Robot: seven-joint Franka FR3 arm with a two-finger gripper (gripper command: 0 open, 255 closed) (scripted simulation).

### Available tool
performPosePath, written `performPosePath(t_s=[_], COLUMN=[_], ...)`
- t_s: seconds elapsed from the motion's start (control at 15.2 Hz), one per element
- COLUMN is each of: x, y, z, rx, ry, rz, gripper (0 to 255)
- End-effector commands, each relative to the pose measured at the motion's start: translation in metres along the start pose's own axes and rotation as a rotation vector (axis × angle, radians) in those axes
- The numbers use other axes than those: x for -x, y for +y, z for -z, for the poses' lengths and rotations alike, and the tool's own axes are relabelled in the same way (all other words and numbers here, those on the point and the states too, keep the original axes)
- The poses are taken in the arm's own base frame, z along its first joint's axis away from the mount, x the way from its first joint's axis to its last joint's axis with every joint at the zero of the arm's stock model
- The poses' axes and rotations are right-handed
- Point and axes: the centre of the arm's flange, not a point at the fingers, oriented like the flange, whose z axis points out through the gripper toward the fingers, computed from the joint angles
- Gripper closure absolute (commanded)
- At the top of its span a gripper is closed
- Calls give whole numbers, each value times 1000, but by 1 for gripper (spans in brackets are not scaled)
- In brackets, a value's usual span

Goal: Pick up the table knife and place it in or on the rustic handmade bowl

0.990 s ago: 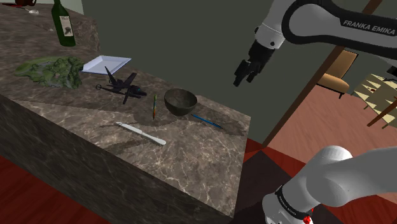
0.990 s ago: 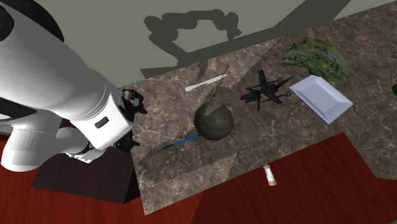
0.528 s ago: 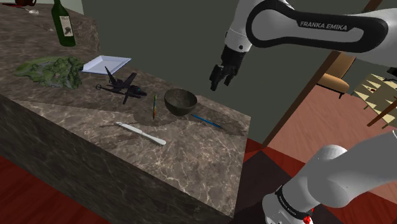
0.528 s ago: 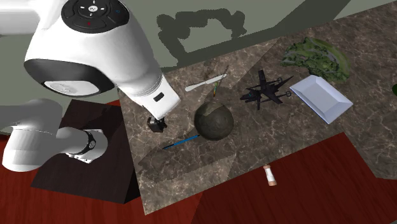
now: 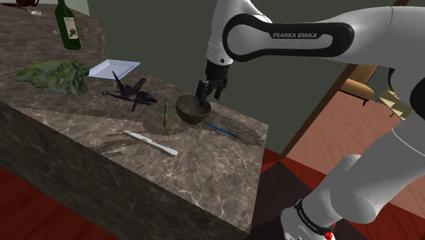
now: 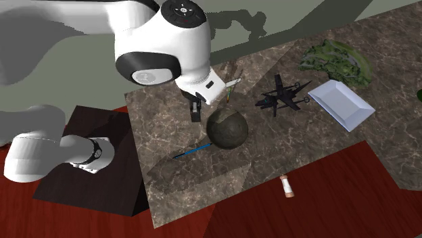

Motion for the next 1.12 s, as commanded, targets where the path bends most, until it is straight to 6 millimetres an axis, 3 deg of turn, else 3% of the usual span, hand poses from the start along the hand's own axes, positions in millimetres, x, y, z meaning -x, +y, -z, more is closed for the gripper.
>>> performPosePath(t_s=[0.0, 1.06], x=[-19, -130], y=[-20, -177], z=[-15, -130], rx=[0, 8], ry=[-18, -161], rz=[23, 213], gripper=[0, 0])
